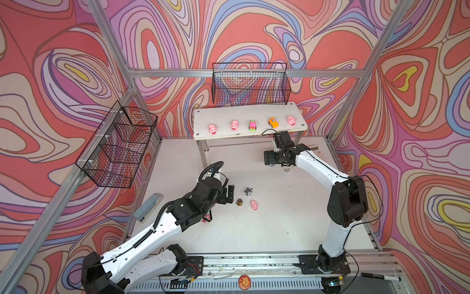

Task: Organize plastic toys on shelves
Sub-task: Place the plastic toy on the shelf, then pick up the plastic toy from the center of the table.

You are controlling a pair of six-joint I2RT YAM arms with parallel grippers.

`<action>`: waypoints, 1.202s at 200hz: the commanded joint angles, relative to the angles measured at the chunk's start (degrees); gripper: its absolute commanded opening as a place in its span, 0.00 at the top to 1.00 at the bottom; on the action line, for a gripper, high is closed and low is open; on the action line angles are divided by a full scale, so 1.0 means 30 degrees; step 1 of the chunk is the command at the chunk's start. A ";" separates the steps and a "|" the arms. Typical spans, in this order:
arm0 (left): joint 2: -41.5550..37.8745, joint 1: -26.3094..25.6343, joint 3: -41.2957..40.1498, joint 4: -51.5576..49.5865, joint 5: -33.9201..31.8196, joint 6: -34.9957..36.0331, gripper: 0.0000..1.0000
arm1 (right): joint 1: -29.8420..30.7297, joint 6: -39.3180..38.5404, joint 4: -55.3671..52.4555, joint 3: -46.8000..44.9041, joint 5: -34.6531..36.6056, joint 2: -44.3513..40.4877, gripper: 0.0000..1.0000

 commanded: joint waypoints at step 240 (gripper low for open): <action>0.2922 -0.3356 -0.2056 -0.0800 0.0625 -0.5345 0.08 | 0.2814 0.5165 -0.5378 -1.0084 -0.2423 -1.6765 0.02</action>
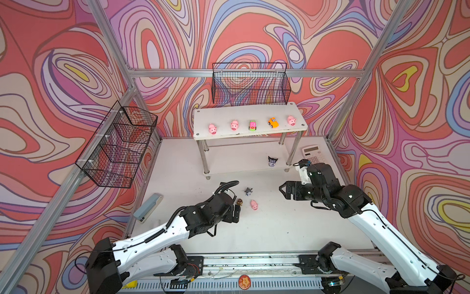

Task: Organize plastic toys on shelves
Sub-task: Pick up the plastic toy from the center of the table.

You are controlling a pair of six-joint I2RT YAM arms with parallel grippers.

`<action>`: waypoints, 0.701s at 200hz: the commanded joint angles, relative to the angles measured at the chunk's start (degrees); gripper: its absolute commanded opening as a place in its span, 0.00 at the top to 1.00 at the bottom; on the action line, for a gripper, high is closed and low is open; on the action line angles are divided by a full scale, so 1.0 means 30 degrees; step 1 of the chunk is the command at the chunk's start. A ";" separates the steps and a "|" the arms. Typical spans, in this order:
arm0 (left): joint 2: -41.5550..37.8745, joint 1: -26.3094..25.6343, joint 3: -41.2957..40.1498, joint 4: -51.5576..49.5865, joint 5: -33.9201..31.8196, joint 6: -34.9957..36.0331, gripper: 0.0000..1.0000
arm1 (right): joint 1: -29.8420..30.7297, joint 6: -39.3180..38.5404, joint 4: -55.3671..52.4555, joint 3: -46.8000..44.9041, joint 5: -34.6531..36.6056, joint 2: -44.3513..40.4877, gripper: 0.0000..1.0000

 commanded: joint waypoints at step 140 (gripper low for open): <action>0.5707 -0.1259 0.1004 0.2885 -0.5175 -0.5067 0.18 | 0.0116 0.0678 0.3244 -0.2934 0.2115 -0.0657 0.02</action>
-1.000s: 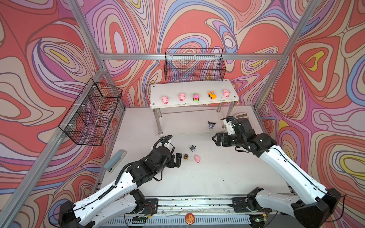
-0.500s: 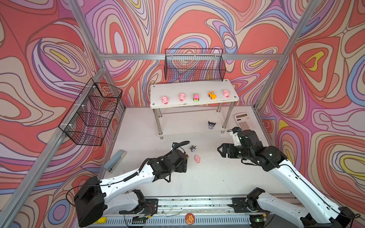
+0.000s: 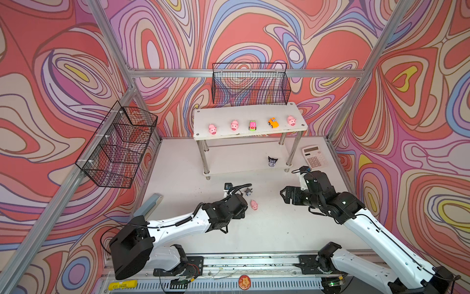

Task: Organize plastic toys on shelves
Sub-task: Pick up the plastic toy from the center of the table.

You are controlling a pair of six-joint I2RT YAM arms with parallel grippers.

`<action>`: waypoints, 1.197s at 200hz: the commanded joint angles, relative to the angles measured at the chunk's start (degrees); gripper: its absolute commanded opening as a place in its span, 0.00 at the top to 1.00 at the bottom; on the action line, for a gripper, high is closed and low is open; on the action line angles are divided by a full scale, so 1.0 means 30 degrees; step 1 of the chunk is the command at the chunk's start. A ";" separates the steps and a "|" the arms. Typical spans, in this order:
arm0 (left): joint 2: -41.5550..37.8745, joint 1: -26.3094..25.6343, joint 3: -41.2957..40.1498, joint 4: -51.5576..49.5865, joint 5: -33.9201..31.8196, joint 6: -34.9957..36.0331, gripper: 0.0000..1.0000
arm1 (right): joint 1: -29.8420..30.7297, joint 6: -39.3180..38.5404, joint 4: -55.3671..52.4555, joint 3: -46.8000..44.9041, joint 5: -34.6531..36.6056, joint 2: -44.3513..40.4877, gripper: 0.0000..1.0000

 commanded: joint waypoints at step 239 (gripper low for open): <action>0.6360 -0.1407 0.1865 0.2944 -0.4142 -0.2292 0.22 | 0.0100 -0.1531 0.0178 0.0646 0.1128 -0.0114 0.02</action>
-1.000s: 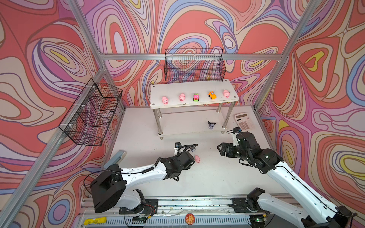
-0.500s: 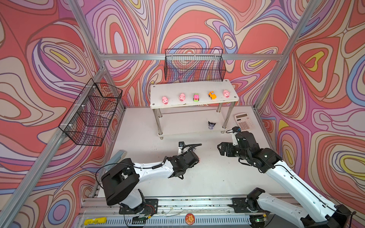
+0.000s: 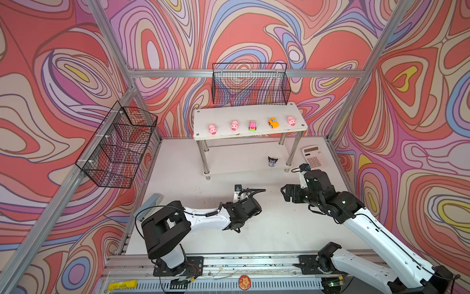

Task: Organize plastic toys on shelves
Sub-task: Pick up the plastic toy from the center of the table.

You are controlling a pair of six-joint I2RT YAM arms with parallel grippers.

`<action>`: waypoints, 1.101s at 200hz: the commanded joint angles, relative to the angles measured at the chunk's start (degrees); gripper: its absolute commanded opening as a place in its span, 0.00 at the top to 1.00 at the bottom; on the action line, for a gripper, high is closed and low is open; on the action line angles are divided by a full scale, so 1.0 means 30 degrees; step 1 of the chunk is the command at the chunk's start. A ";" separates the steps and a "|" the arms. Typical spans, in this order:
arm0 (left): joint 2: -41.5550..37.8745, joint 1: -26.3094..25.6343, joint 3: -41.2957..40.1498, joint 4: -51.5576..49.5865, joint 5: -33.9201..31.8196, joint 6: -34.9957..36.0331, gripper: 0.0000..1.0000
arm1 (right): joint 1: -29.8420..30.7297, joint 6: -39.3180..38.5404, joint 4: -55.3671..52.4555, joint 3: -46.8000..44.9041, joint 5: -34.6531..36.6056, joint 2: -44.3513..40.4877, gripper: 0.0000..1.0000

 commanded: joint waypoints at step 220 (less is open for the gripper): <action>0.2247 -0.0111 0.1321 0.0387 -0.2710 0.0163 0.36 | 0.0093 -0.0692 -0.1087 0.1379 -0.0122 0.0253 0.02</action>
